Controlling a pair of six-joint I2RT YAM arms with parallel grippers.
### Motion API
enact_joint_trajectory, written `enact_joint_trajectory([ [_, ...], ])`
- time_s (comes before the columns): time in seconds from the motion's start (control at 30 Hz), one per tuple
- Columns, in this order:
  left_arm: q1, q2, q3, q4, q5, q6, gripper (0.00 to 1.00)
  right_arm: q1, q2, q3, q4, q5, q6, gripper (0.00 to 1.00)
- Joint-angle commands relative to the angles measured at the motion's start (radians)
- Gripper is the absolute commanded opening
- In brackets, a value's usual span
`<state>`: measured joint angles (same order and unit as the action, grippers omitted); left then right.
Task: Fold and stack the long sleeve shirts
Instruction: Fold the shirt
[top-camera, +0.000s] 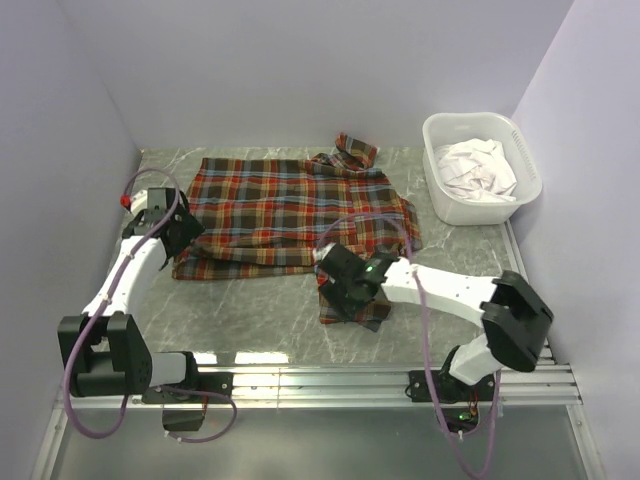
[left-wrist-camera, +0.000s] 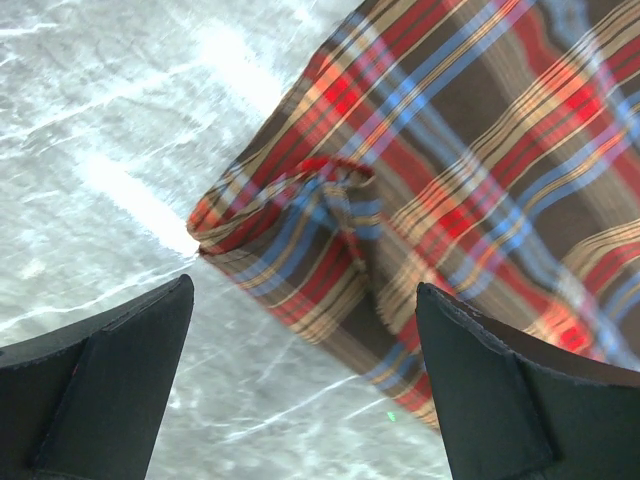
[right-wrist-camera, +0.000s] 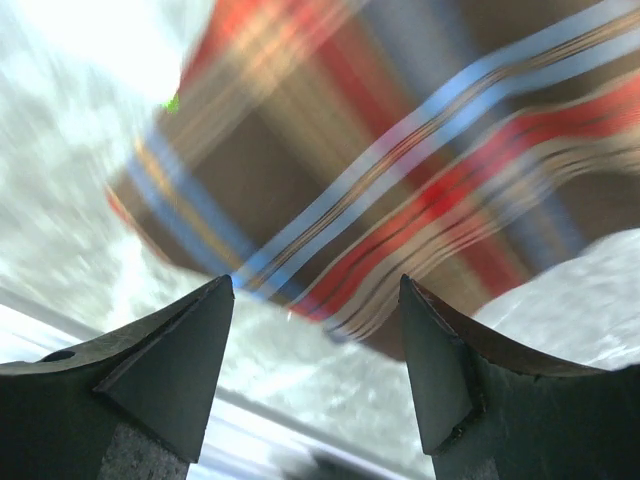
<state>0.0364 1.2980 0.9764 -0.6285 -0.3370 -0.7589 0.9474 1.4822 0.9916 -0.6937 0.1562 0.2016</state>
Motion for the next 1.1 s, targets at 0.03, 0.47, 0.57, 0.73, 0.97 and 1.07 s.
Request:
enact_joint_trajectory([
  [0.03,-0.004,-0.06,-0.056,0.09,0.01,0.084,0.99,0.068,0.056,0.034,-0.055,0.057,-0.06,0.74],
  [0.47,-0.018,-0.177,-0.143,0.141,0.03,0.113,0.99,0.157,0.208,0.059,-0.035,0.308,-0.07,0.45],
  [0.57,-0.027,-0.189,-0.148,0.136,0.027,0.112,0.99,0.156,0.198,0.113,-0.069,0.39,-0.088,0.13],
  [0.73,-0.03,-0.177,-0.137,0.127,0.029,0.105,0.99,0.128,0.194,0.273,-0.112,0.505,-0.192,0.0],
  [0.97,-0.032,-0.17,-0.139,0.122,0.023,0.099,0.99,-0.011,0.239,0.424,-0.006,0.563,-0.385,0.0],
  [1.07,-0.03,-0.161,-0.14,0.127,0.035,0.098,0.99,-0.073,0.274,0.462,0.103,0.571,-0.473,0.0],
])
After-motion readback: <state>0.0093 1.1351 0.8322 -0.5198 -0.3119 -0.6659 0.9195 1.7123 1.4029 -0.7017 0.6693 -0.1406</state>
